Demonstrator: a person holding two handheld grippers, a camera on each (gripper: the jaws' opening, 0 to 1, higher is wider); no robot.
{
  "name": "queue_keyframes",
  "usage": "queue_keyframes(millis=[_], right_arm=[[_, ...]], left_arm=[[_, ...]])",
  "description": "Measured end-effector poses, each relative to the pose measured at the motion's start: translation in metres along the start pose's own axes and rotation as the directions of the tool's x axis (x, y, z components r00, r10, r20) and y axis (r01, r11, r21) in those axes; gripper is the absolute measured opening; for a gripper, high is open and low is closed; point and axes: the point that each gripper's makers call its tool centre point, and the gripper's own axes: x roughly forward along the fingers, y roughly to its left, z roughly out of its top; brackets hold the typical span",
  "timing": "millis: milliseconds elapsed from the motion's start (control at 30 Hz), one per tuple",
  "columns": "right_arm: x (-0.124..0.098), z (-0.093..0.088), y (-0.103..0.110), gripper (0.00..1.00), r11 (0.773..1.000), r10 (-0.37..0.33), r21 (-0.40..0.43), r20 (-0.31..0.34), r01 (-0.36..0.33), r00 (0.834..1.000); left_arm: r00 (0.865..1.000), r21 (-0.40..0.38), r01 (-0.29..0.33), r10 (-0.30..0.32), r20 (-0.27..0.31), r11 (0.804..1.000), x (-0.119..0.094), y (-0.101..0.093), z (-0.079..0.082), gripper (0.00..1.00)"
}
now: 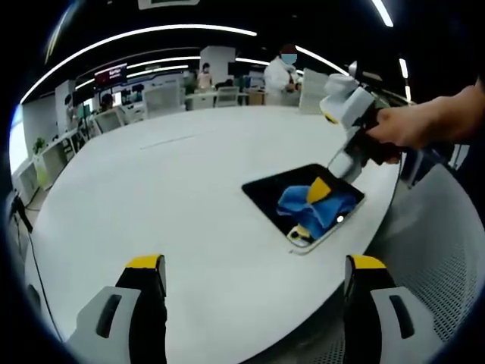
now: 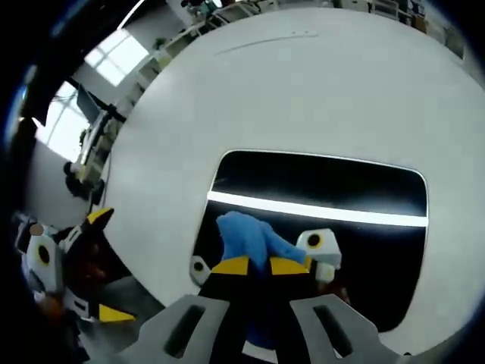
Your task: Wipe the mirror surface with the cleaning cloth until all visible marks leave the cleaned area.
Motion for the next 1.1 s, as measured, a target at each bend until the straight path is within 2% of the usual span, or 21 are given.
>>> queue_keyframes(millis=[167, 467, 1100], right_arm=[[0.000, -0.006, 0.003, 0.03, 1.000, 0.000, 0.003, -0.012, 0.000, 1.000], [0.000, -0.014, 0.004, 0.03, 0.998, 0.029, 0.059, -0.032, -0.027, 0.999], [-0.003, -0.022, 0.007, 0.02, 0.997, 0.043, 0.070, -0.047, -0.040, 0.998]], left_arm=[[1.000, 0.005, 0.006, -0.006, -0.006, 1.000, 0.000, -0.002, -0.001, 0.98], [1.000, -0.006, 0.005, -0.005, 0.000, 1.000, 0.000, -0.001, 0.000, 0.97], [1.000, -0.027, 0.014, -0.014, 0.011, 1.000, 0.001, -0.003, 0.002, 0.99]])
